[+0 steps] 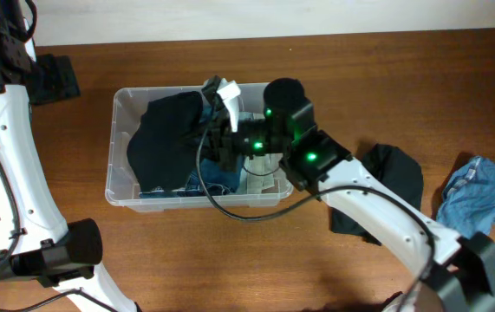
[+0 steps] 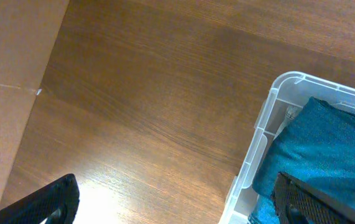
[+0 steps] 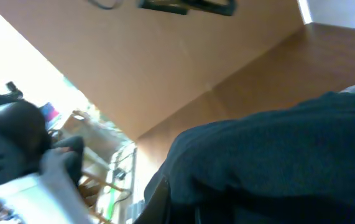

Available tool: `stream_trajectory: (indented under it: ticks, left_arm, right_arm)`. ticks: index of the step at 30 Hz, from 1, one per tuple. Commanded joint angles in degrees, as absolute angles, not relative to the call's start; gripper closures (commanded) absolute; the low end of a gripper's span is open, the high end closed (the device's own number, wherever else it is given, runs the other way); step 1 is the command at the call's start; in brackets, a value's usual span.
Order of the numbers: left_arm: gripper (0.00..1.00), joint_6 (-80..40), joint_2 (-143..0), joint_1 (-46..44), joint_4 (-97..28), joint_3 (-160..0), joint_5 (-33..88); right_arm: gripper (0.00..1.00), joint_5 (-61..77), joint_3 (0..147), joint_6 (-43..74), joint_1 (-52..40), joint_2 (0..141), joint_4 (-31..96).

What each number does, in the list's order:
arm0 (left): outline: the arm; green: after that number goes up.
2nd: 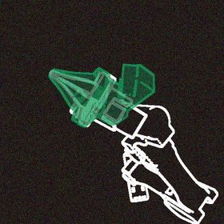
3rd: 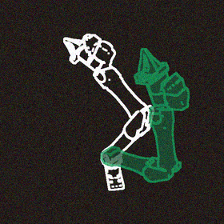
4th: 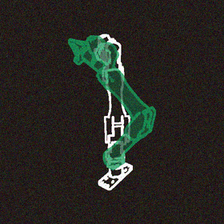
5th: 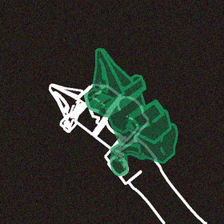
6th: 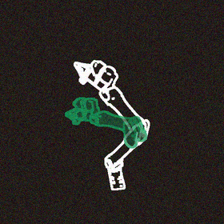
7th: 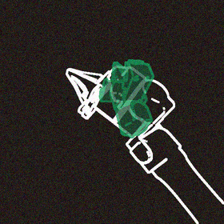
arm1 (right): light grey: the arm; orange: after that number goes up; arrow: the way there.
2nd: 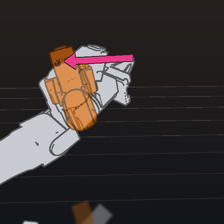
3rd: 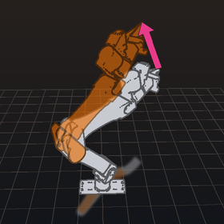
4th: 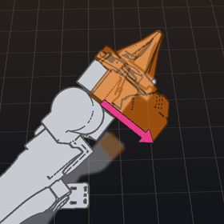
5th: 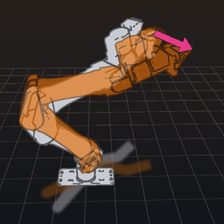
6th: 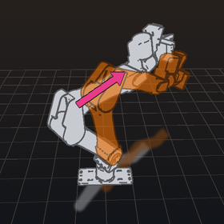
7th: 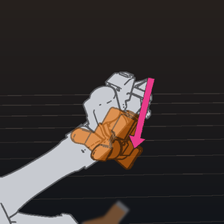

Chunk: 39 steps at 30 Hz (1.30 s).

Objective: Pack container
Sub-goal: 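Grasp the black cloth with the right gripper and place it in the bin, then release the black cloth and withdraw the right gripper right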

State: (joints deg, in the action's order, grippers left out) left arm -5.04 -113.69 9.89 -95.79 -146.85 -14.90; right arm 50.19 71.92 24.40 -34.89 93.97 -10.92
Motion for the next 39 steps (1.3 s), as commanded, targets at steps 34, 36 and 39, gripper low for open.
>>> stream_trajectory:
  ticks: [34, 36, 39]
  left_arm:
    - [0.0, -5.56, -112.53, 10.24, -95.68, -147.74, -15.29]
    - [0.0, -5.56, -112.53, 10.24, -95.68, -147.74, -15.27]
    - [0.01, -5.56, -112.53, 10.24, -95.68, -147.74, -15.27]
  right_arm:
    - [0.96, 30.87, 72.44, 33.06, -42.06, 109.56, -35.81]
    - [0.96, 30.81, 72.42, 32.86, -42.41, 110.15, -33.12]
    - [0.96, 30.81, 72.42, 31.38, -42.35, 111.72, -27.2]
